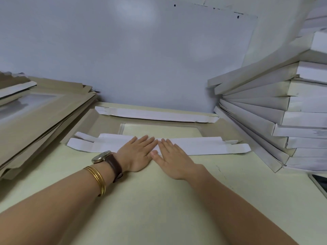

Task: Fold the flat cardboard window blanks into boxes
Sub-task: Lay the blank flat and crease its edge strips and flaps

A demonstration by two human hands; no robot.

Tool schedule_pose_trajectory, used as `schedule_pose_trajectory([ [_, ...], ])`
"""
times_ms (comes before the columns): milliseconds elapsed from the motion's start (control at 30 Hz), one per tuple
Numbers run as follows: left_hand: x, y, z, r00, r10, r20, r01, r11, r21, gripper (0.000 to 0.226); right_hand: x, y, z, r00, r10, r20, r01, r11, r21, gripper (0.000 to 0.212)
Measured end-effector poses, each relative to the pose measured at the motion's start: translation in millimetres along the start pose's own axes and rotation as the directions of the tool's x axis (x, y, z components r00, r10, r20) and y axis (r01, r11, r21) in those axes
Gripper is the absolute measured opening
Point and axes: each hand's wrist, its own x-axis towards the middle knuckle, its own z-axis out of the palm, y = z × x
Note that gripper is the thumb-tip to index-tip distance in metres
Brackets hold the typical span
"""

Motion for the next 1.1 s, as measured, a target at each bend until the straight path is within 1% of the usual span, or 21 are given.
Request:
schedule_pose_trajectory([
  [133, -2.2, -15.8, -4.3, 0.998, -0.038, 0.057, 0.042, 0.997, -0.060, 0.057, -2.6, 25.8, -7.0, 0.998, 0.053, 0.032, -0.053, 0.999, 0.005, 0.077],
  [333, -22.5, -51.8, -6.8, 0.987, -0.140, 0.073, 0.146, 0.986, -0.082, 0.059, -21.2, 84.6, -14.7, 0.985, 0.166, 0.037, -0.167, 0.986, 0.015, 0.081],
  [467, -32.5, -65.4, -9.6, 0.979, -0.191, 0.075, 0.196, 0.978, -0.072, 0.061, -32.0, 113.2, -19.9, 0.971, 0.238, 0.025, -0.238, 0.971, 0.029, 0.080],
  [567, -36.5, -73.8, -9.9, 0.970, -0.231, 0.076, 0.238, 0.965, -0.105, 0.064, -40.9, 130.7, -24.9, 0.958, 0.287, 0.023, -0.288, 0.957, 0.038, 0.079],
  [667, -38.3, -81.5, -8.7, 0.959, -0.269, 0.086, 0.278, 0.953, -0.119, 0.067, -49.5, 145.5, -29.1, 0.947, 0.321, 0.015, -0.321, 0.945, 0.070, 0.078],
  [733, -40.6, -89.3, -7.9, 0.951, -0.303, 0.064, 0.309, 0.946, -0.103, 0.067, -53.6, 152.1, -30.4, 0.943, 0.333, 0.012, -0.333, 0.939, 0.086, 0.077],
  [800, -45.2, -98.8, -8.7, 0.940, -0.340, 0.039, 0.342, 0.936, -0.079, 0.064, -53.9, 154.6, -30.0, 0.943, 0.334, -0.002, -0.332, 0.939, 0.092, 0.074],
  [900, -50.7, -104.1, -13.7, 0.929, -0.366, 0.057, 0.370, 0.925, -0.090, 0.060, -48.8, 153.7, -30.7, 0.939, 0.344, -0.023, -0.339, 0.934, 0.108, 0.068],
  [967, -50.0, -102.8, -19.9, 0.931, -0.363, 0.036, 0.363, 0.914, -0.178, 0.056, -44.4, 151.2, -36.2, 0.932, 0.362, -0.025, -0.353, 0.922, 0.160, 0.063],
  [1033, -46.6, -101.2, -26.8, 0.933, -0.360, -0.008, 0.335, 0.878, -0.343, 0.052, -40.7, 147.8, -45.3, 0.925, 0.377, -0.036, -0.365, 0.913, 0.183, 0.058],
  [1067, -46.1, -99.6, -31.0, 0.930, -0.367, -0.003, 0.328, 0.836, -0.440, 0.056, -39.3, 145.6, -49.5, 0.925, 0.377, -0.045, -0.364, 0.914, 0.177, 0.059],
  [1100, -45.6, -98.4, -35.1, 0.924, -0.381, 0.025, 0.335, 0.776, -0.534, 0.069, -37.9, 143.8, -53.3, 0.928, 0.370, -0.052, -0.357, 0.918, 0.172, 0.061],
])
